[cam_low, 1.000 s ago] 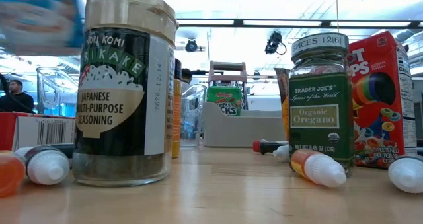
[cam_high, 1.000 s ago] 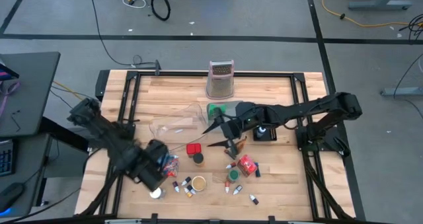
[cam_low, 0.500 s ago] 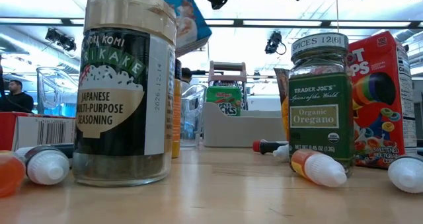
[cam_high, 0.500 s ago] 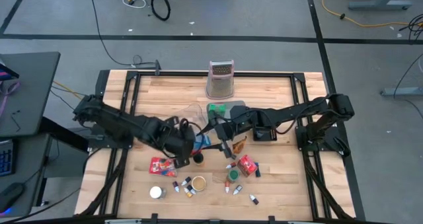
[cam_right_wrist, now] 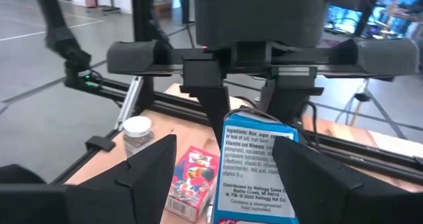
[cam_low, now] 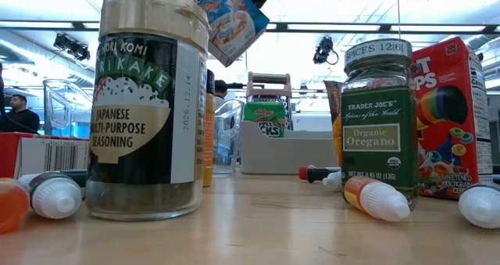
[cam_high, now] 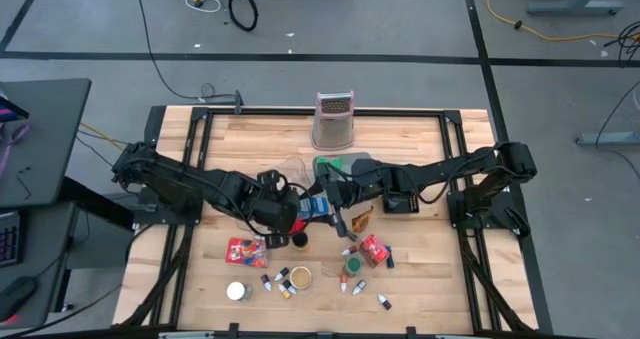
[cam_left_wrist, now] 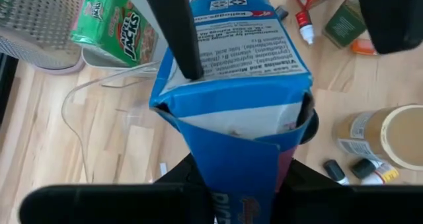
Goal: Pick & Place Kitchen Items
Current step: Put the blue cereal box into the gray bin
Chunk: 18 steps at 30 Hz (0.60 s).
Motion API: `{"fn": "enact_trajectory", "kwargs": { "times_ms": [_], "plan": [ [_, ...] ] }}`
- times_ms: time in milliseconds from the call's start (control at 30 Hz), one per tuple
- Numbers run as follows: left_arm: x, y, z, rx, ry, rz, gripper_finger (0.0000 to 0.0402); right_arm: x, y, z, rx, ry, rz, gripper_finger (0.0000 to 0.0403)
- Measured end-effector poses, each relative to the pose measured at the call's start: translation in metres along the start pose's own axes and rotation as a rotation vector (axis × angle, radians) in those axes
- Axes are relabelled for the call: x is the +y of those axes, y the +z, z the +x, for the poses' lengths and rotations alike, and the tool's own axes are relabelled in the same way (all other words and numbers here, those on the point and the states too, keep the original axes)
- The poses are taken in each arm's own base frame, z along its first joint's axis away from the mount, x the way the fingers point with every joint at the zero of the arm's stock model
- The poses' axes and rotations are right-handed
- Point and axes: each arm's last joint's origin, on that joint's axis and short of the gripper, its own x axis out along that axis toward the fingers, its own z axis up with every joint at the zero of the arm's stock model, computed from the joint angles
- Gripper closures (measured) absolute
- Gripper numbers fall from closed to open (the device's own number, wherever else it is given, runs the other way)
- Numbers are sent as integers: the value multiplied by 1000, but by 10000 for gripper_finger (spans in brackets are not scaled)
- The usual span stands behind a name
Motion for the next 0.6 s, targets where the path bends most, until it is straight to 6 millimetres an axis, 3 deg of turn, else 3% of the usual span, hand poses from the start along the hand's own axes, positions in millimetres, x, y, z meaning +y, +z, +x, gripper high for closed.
{"fn": "enact_trajectory", "kwargs": {
  "times_ms": [600],
  "plan": [
    [-2,9,-1,-94,-7,55,329,-4,4,0,-34,-136,-60,90]
  ]
}}
